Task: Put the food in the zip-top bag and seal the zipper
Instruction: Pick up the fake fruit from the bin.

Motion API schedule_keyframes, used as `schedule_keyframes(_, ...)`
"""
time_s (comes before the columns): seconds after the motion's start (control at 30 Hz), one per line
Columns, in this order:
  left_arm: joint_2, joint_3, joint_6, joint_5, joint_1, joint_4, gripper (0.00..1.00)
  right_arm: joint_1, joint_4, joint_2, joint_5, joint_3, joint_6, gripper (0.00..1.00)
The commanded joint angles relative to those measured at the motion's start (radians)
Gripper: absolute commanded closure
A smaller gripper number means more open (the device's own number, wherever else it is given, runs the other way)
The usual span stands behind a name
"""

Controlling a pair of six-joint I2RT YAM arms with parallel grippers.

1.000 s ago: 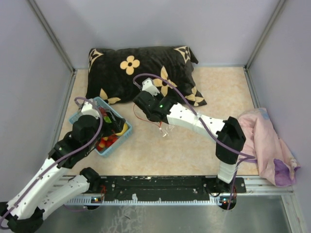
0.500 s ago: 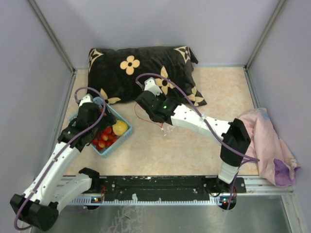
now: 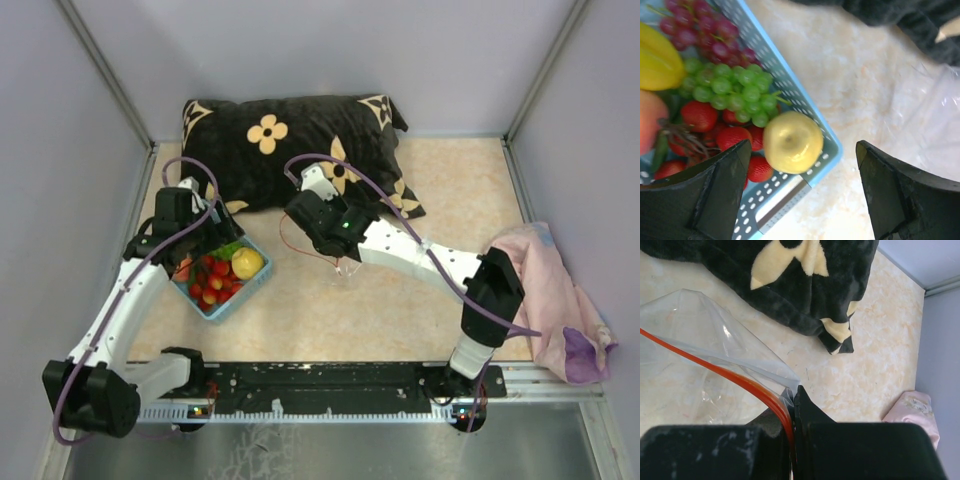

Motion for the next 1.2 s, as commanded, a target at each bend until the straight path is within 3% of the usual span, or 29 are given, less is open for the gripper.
schedule_keyframes(0.0,0.016,-0.049,0.01,0.197,0.005,0.031,0.09,-0.005,0.052,-0.044,0.01,0.008,-0.009,1.0)
schedule_keyframes(0.33,0.107,-0.113,-0.001,0.27,-0.001,0.083,0.1,-0.005,0.074,-0.039,-0.003,0.007,-0.028,1.0)
schedule_keyframes(0.63,0.134,-0.104,0.062,0.129,-0.001,0.001,0.1,-0.005,0.042,-0.044,-0.022,0.005,0.012,1.0)
schedule_keyframes(1.17,0.258,-0.127,0.072,0.284,-0.003,0.143,0.15,-0.005,0.036,-0.069,-0.044,-0.034,0.055,1.0)
